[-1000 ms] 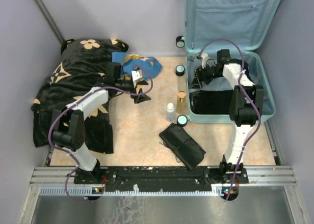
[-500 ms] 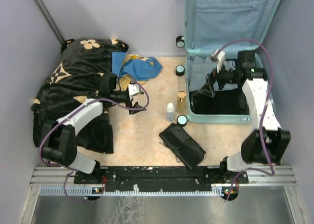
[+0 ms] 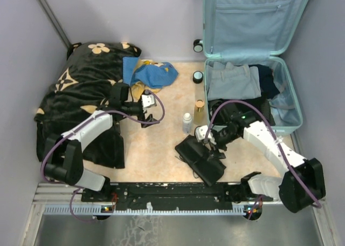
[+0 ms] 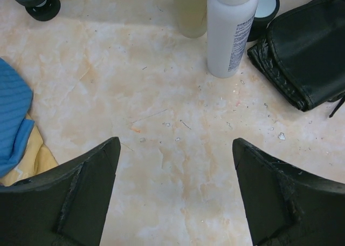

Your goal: Pack the luggage

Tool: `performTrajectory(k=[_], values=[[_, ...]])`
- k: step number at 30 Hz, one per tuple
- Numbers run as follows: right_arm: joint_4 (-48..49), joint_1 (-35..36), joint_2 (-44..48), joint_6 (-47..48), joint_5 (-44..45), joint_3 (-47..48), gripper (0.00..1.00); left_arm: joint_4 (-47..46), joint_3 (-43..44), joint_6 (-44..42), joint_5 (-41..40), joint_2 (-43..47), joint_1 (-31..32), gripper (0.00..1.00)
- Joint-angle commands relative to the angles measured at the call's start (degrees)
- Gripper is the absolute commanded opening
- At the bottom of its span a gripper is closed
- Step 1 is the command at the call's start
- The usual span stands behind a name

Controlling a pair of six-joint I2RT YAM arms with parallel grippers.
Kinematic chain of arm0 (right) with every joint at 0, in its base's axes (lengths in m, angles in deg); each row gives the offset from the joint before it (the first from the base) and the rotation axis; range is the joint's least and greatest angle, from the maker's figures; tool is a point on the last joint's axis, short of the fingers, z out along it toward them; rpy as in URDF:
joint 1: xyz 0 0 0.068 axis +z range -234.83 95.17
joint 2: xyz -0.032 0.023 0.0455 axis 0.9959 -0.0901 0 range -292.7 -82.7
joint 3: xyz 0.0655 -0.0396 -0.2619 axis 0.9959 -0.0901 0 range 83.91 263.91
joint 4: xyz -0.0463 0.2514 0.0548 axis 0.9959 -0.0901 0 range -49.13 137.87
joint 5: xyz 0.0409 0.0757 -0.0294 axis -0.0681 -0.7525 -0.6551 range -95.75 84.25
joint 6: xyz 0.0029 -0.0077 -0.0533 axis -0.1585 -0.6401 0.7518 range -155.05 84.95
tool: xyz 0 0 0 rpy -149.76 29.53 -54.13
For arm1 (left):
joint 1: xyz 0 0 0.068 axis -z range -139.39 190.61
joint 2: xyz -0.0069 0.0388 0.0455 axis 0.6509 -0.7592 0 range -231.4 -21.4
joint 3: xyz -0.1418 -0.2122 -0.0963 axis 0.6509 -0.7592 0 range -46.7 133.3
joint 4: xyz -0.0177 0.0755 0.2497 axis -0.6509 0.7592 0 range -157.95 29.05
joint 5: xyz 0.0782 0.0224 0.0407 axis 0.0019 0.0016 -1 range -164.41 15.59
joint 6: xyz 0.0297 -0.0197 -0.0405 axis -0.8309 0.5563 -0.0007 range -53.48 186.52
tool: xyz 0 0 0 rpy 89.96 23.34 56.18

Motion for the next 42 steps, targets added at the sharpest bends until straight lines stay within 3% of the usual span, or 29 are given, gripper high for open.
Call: performTrajectory(k=[1,13,16,21,33,38,42], values=[[9.1,6.1,-2.1,8.5,2.9,-4.1,0.68,1.0,0.0,0.4,-1.2,2.9,0.3,0.9],[20.6,11.2,-13.7,9.0,12.3,-7.3,0.46,1.4,-3.5,0.9,-3.7,6.6,0.4,0.9],[22.5,12.2,-14.2,9.3,14.6,-8.7,0.32,0.8,-4.0,0.9,-4.3,6.8,0.3,0.9],[17.7,13.2,-10.6,9.2,13.4,-6.8,0.0,1.0,-3.4,-0.2,-4.9,6.3,0.4,0.9],[-4.1,12.7,7.9,11.1,9.2,8.3,0.0,3.4,0.3,-2.2,-3.6,3.5,0.4,0.9],[-7.9,12.5,12.8,8.5,8.6,18.0,0.0,4.1,1.7,-2.7,-2.9,2.6,0.4,0.9],[-7.1,12.1,13.3,6.1,14.6,26.0,0.0,4.5,3.1,-2.8,-2.5,1.9,0.4,0.89]])
